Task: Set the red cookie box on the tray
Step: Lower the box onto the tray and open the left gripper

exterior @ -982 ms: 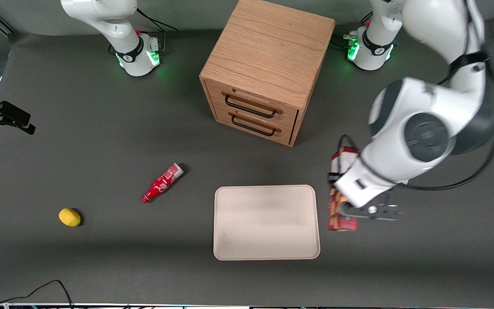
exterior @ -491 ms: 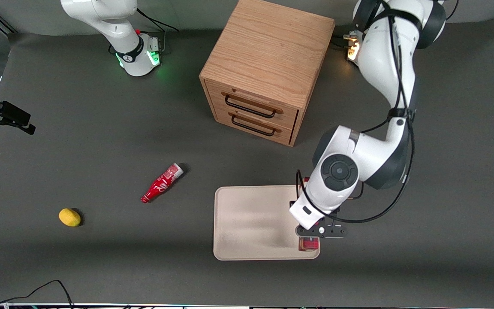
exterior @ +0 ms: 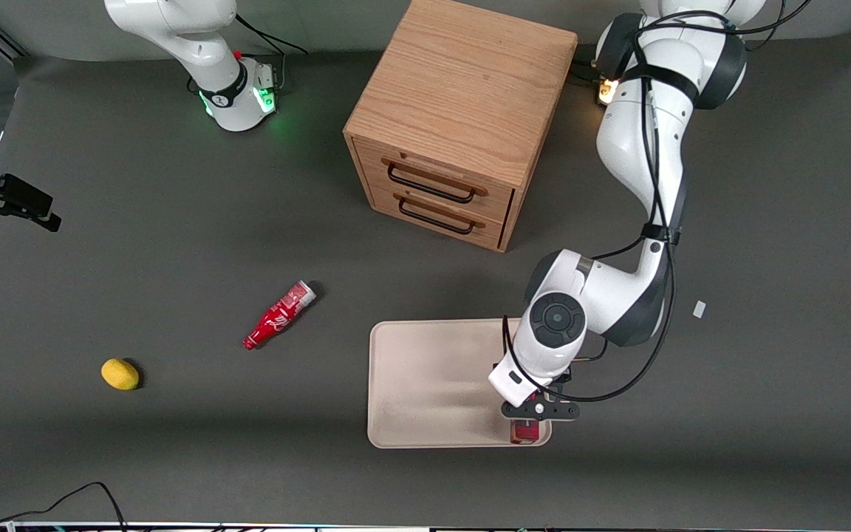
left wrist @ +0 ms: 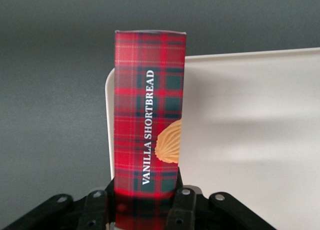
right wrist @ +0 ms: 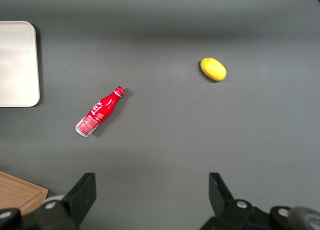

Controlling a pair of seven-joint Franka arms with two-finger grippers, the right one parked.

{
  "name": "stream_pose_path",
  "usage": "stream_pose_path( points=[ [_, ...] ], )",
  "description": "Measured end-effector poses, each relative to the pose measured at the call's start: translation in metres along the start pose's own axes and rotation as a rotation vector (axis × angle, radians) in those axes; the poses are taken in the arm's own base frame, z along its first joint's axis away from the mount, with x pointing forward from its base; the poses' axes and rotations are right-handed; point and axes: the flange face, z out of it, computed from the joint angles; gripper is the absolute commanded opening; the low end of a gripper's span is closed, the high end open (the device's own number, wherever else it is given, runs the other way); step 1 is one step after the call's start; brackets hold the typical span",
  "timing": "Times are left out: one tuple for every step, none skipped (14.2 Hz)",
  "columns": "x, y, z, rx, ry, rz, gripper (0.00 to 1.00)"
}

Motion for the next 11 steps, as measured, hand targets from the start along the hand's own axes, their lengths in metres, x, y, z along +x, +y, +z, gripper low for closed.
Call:
stream_pose_path(
  points=[
    [-0.0009, 0.0013, 0.0026, 0.002, 0.0, 0.0, 0.0],
    [-0.0011, 0.0028, 0.005, 0.001, 0.005, 0.001, 0.0],
    [-0.001, 0.004, 0.0076, -0.002, 0.013, 0.002, 0.16],
    [-0.001, 0.0048, 0.0103, -0.006, 0.02, 0.002, 0.4],
    [-0.001, 0.0051, 0.0119, -0.007, 0.022, 0.002, 0.93],
    [-0.001, 0.0051, 0.0118, -0.007, 0.023, 0.002, 1.0],
    [-0.0009, 0.0051, 0.0119, -0.007, 0.024, 0.002, 1.0],
    [-0.0008, 0.0052, 0.0118, -0.007, 0.025, 0.002, 1.0],
    [-0.0007, 0.0052, 0.0115, -0.007, 0.025, 0.002, 1.0],
    [-0.0006, 0.0049, 0.01, -0.005, 0.021, 0.001, 1.0],
    [-0.0009, 0.0037, 0.0046, 0.004, 0.005, 0.0, 1.0]
  ],
)
